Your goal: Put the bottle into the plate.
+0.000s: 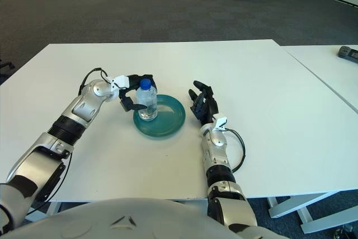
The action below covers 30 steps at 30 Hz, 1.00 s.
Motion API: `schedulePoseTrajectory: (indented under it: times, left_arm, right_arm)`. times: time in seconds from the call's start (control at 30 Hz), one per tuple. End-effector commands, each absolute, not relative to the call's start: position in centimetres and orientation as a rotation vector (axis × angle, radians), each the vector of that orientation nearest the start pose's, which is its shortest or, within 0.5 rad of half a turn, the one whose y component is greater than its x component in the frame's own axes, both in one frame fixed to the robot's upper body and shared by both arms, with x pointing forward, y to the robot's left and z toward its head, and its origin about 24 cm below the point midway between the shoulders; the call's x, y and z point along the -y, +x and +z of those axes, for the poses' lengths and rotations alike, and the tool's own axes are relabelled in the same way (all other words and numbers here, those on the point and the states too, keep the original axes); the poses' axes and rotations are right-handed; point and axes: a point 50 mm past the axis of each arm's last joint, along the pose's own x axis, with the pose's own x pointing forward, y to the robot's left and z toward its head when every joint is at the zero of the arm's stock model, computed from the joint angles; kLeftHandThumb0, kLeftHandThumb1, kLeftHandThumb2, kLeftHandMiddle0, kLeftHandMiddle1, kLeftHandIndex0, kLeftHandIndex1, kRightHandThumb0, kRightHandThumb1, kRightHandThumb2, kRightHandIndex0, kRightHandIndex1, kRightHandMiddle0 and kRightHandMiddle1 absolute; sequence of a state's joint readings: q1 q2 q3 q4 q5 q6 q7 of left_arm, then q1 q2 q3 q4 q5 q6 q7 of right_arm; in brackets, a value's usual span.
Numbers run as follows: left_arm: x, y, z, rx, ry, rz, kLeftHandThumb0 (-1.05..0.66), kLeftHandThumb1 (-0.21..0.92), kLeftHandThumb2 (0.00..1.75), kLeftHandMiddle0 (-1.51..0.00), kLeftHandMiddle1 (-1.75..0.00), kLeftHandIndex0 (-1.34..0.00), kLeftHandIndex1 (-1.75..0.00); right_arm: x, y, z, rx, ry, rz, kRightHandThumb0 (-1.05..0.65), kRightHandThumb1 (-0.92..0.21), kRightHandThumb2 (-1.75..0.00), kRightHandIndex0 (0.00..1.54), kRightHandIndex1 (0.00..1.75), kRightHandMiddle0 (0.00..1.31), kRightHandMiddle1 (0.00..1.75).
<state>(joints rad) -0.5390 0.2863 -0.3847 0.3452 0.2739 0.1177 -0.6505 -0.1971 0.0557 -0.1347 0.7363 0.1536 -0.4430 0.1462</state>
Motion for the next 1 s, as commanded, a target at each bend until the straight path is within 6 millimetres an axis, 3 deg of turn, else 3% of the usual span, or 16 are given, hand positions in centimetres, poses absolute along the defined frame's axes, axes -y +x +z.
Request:
schedulePoseTrajectory:
  times: [0.0,0.1,0.23,0.3,0.37,0.43,0.6,0.67,0.77,0.97]
  left_arm:
    - [-9.1,32.4,7.0,-0.150,0.770,-1.003,-0.46,0.34,1.28,-1.09,-1.75,-0.58,-1.75]
    - [-9.2,32.4,6.8,-0.147,0.776,-1.055,-0.45,0.38,1.24,-1.02,-1.75,-0.56,-1.75]
    - [-9.3,32.5,6.8,-0.135,0.784,-1.115,-0.39,0.64,0.88,-0.83,-1.75,-0.37,-1.74]
    - [-9.5,32.5,7.3,-0.129,0.789,-1.139,-0.38,0.71,0.79,-0.77,-1.75,-0.33,-1.73]
    - [-9.7,32.6,7.8,-0.123,0.796,-1.164,-0.55,0.79,0.57,-0.39,-1.41,-0.13,-1.37]
    - [-9.8,32.6,7.7,-0.127,0.796,-1.179,-0.60,0.83,0.48,-0.26,-1.29,-0.07,-1.24]
    - [-9.8,32.7,7.4,-0.160,0.782,-1.216,-0.74,0.91,0.38,-0.19,-0.48,-0.01,-0.67]
    - [-9.9,32.8,7.3,-0.192,0.747,-1.219,-0.78,0.91,0.37,-0.15,-0.25,0.00,-0.48]
    - [-9.9,32.9,7.3,-0.206,0.730,-1.221,-0.81,0.92,0.37,-0.11,-0.12,0.00,-0.35]
    - [-10.0,33.1,7.3,-0.223,0.677,-1.208,-0.84,0.92,0.40,-0.06,-0.04,0.00,-0.22]
  right_arm:
    - [13.8,24.6,-5.8,-0.221,0.266,-0.007,-0.89,-0.92,-1.06,0.47,0.01,0.06,0.89]
    - [13.7,24.6,-5.8,-0.219,0.264,-0.005,-0.88,-0.92,-1.06,0.47,0.01,0.06,0.89]
    - [13.7,24.7,-5.8,-0.219,0.265,-0.005,-0.88,-0.92,-1.05,0.47,0.01,0.06,0.89]
    - [13.7,24.7,-5.8,-0.221,0.268,-0.007,-0.88,-0.92,-1.05,0.47,0.01,0.05,0.89]
    - [13.7,24.7,-5.8,-0.223,0.270,-0.009,-0.88,-0.92,-1.05,0.47,0.01,0.05,0.89]
    - [13.7,24.7,-5.8,-0.224,0.271,-0.010,-0.88,-0.92,-1.05,0.47,0.01,0.05,0.88]
    - [13.7,24.7,-5.9,-0.224,0.277,-0.011,-0.88,-0.92,-1.05,0.48,0.01,0.04,0.88]
    - [13.7,24.7,-5.9,-0.224,0.278,-0.012,-0.88,-0.92,-1.04,0.49,0.01,0.04,0.88]
    - [13.7,24.8,-5.9,-0.225,0.278,-0.013,-0.88,-0.92,-1.04,0.50,0.02,0.04,0.88]
    - [13.8,24.8,-6.0,-0.226,0.277,-0.013,-0.88,-0.92,-1.04,0.51,0.02,0.04,0.88]
